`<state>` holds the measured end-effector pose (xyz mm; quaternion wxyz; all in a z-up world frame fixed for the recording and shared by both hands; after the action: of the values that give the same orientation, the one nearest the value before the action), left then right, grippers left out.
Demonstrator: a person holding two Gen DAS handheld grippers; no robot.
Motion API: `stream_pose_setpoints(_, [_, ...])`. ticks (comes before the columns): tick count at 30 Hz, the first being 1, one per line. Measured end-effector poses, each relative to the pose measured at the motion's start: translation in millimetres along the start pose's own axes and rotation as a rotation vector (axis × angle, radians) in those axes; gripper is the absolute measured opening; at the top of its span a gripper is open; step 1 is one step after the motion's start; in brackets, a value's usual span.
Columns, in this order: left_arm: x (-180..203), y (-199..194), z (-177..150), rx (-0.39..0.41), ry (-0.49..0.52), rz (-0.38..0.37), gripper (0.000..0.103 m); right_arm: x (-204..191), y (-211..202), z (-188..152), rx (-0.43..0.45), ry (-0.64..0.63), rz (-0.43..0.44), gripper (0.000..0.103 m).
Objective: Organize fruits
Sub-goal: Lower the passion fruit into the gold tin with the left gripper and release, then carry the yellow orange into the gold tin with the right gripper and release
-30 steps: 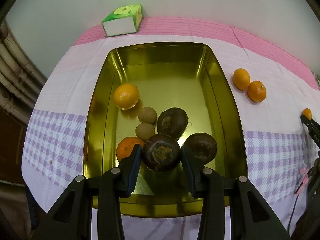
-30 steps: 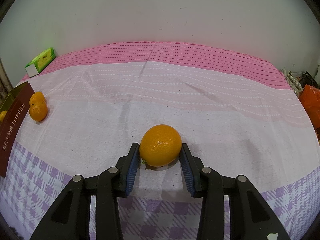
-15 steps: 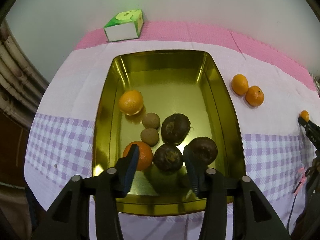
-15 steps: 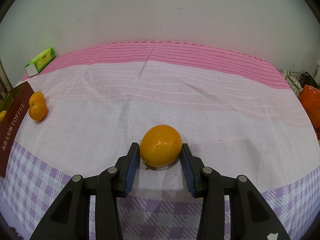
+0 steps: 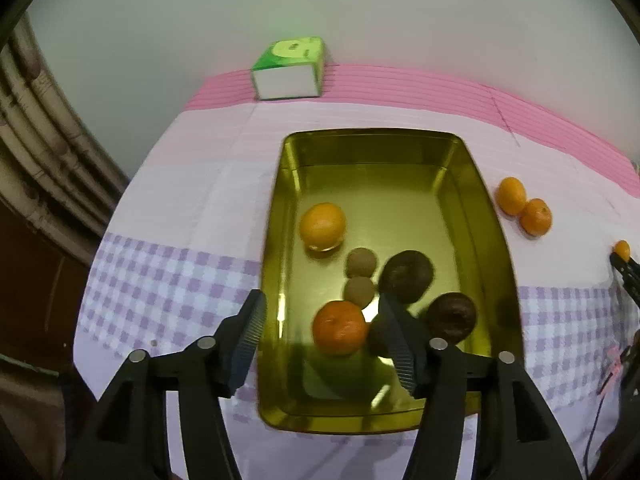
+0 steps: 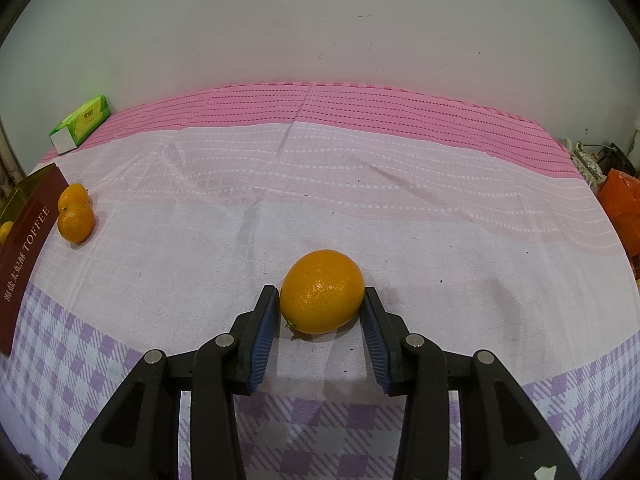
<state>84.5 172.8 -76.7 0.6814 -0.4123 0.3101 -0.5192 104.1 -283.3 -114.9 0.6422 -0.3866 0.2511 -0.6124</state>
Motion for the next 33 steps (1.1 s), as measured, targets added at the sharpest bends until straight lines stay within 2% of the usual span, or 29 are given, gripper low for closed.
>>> stream_pose_setpoints(11, [-29.6, 3.1, -0.8, 0.015, -0.047, 0.032, 0.068, 2.6, 0.2, -0.4, -0.008, 0.012, -0.015, 0.038])
stream_pose_setpoints(14, [-31.8, 4.7, -2.6, 0.015, -0.052, 0.026, 0.068, 1.8, 0.1, 0.2, -0.015, 0.011, -0.021, 0.035])
stream_pose_setpoints(29, [-48.4, 6.6, 1.2, 0.047, -0.094, 0.036, 0.069, -5.3, -2.3, 3.9, -0.062, 0.002, -0.081, 0.035])
stream_pose_setpoints(33, [-48.3, 5.3, 2.3, 0.052, -0.095, 0.034, 0.069, -14.0, -10.1, 10.9, -0.049, 0.001, -0.064, 0.035])
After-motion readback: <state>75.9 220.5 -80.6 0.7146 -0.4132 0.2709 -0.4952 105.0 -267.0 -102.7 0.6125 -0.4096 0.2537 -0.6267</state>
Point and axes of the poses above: each gripper's, at about its wrist camera, not at the fingertips, and y roughly the way its jaws point, x to its right, z to its top, the point moved 9 cm from there along y, roughly the way its jaws point, and after that the axes turned 10 degrees about -y, right-handed, at the moved point
